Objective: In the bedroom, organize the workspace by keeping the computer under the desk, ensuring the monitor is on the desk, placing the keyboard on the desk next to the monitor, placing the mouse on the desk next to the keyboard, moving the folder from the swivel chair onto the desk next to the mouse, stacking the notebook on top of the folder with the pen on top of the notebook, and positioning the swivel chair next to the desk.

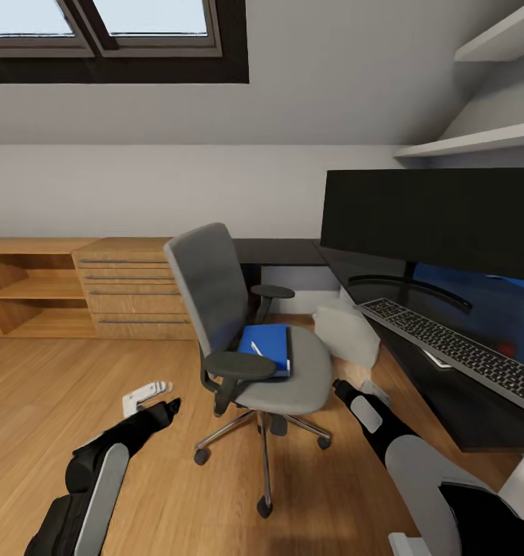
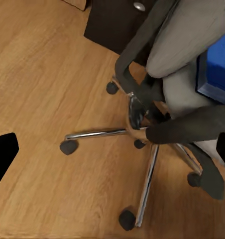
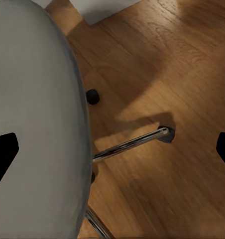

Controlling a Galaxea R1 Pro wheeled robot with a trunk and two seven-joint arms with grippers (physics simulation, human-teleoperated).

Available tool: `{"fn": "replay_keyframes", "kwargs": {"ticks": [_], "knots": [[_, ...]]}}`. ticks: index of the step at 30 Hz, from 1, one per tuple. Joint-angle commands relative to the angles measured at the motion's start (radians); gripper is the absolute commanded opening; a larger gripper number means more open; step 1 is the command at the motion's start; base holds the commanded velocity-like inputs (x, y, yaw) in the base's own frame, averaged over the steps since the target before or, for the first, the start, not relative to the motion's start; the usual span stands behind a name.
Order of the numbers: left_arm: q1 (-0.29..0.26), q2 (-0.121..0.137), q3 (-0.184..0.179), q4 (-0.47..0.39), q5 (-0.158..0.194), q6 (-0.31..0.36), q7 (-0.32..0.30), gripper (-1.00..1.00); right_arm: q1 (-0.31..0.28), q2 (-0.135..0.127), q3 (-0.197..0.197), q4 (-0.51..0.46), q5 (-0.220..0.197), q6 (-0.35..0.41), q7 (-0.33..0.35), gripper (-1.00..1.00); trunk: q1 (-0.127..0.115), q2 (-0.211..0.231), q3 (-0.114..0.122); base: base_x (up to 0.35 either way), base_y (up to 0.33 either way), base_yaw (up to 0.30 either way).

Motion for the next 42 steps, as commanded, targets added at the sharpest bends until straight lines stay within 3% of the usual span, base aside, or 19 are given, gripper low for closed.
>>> {"fn": "replay_keyframes", "kwargs": {"ticks": [1,5,11,14,16,23,35,42], "knots": [[0.000,-0.001,0.013,-0.001,0.029,0.004,0.007,1.00,0.000,0.000,-0.004,-0.003,-0.002,0.006,-0.004,1.00,0.000,0.000,-0.001,0.001,0.000,0.000],[0.030,0.000,0.049,-0.002,0.072,0.003,0.006,1.00,0.000,-0.004,-0.004,-0.004,-0.003,0.006,-0.003,1.00,0.000,0.000,-0.001,0.000,0.000,0.000],[0.065,0.001,0.055,-0.002,0.083,0.001,0.001,1.00,0.000,-0.009,-0.005,-0.004,-0.004,0.006,-0.004,1.00,0.000,0.000,-0.001,0.000,0.000,0.000],[0.092,0.001,0.055,-0.002,0.085,-0.003,-0.032,1.00,0.000,-0.017,-0.005,-0.004,-0.004,0.006,-0.003,1.00,0.000,0.000,-0.001,0.000,0.000,0.000],[0.109,0.001,0.056,-0.002,0.085,-0.007,-0.089,1.00,0.000,-0.020,-0.006,-0.005,-0.004,0.006,-0.003,1.00,0.000,0.000,-0.001,0.000,0.000,0.000],[0.118,0.001,0.056,-0.002,0.086,-0.009,-0.143,1.00,0.000,-0.021,-0.006,-0.006,-0.004,0.005,-0.002,1.00,0.000,0.000,-0.001,0.000,0.000,0.000],[0.119,0.006,0.058,-0.002,0.084,-0.013,-0.152,1.00,0.000,-0.022,-0.006,-0.004,-0.004,0.002,-0.005,1.00,0.000,0.000,-0.001,0.134,0.000,0.000],[0.119,0.026,0.059,-0.002,0.084,-0.014,-0.153,1.00,0.000,-0.020,-0.007,-0.002,-0.006,0.005,-0.006,1.00,0.000,0.000,-0.001,0.151,0.000,0.000]]}}
